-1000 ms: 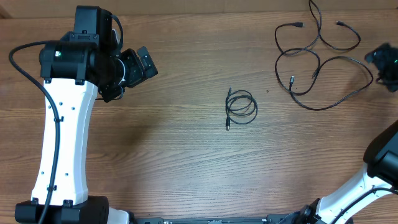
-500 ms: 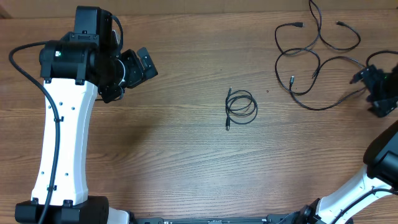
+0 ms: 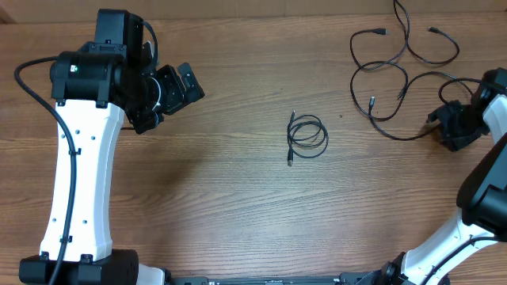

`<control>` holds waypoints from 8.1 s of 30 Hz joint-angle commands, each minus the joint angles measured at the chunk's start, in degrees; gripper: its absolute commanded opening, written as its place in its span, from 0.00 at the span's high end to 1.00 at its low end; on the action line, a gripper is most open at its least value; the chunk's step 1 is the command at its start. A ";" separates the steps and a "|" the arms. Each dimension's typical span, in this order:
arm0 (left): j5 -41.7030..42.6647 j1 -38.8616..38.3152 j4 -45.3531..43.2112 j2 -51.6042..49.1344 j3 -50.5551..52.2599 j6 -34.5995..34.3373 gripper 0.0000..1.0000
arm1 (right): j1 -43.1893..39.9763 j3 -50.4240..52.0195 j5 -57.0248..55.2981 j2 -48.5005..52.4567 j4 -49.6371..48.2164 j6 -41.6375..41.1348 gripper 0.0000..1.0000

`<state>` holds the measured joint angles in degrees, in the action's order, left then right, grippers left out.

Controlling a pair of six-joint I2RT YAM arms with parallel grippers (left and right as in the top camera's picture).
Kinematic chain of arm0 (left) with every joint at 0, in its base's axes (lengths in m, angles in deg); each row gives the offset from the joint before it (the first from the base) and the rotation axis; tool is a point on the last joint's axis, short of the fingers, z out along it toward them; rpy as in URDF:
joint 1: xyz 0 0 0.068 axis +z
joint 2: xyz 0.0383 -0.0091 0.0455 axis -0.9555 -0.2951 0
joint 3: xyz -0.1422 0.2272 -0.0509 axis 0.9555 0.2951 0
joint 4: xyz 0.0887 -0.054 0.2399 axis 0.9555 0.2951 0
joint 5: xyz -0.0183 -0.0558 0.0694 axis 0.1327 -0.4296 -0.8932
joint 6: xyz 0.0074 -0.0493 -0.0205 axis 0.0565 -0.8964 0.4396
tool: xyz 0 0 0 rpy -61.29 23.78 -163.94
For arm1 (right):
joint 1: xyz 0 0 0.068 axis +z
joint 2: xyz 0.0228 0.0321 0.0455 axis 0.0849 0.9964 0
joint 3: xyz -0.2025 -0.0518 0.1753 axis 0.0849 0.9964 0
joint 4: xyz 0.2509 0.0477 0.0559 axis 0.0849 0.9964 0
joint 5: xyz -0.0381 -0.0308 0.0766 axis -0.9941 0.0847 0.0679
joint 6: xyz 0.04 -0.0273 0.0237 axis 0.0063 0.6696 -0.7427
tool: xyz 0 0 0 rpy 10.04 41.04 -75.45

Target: Untangle cables

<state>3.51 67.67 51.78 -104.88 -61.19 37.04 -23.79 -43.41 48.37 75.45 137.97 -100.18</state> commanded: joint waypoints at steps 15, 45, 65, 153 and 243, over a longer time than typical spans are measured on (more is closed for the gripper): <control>0.90 -0.22 0.48 0.13 -0.02 1.53 0.00 | 1.92 6.95 -6.43 -1.01 -11.87 -1.40 0.63; 0.87 -0.22 1.60 0.13 -0.02 1.57 0.00 | -0.98 -9.68 -3.89 -1.01 -4.17 -1.11 0.00; 0.87 -0.22 1.95 0.13 -0.02 2.64 0.00 | 20.83 -7.48 -9.77 -0.98 -1.92 -0.11 0.15; 0.28 -0.22 0.46 0.13 -0.02 2.82 0.00 | 23.30 -4.59 -14.78 -9.92 -5.81 26.80 0.00; 0.26 -0.22 0.00 0.13 -0.02 2.80 0.00 | 2.75 -10.88 22.71 -3.45 6.27 8.35 0.00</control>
<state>3.70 67.67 51.82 -104.88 -61.19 38.31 -22.40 -53.99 55.91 73.77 141.75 -92.29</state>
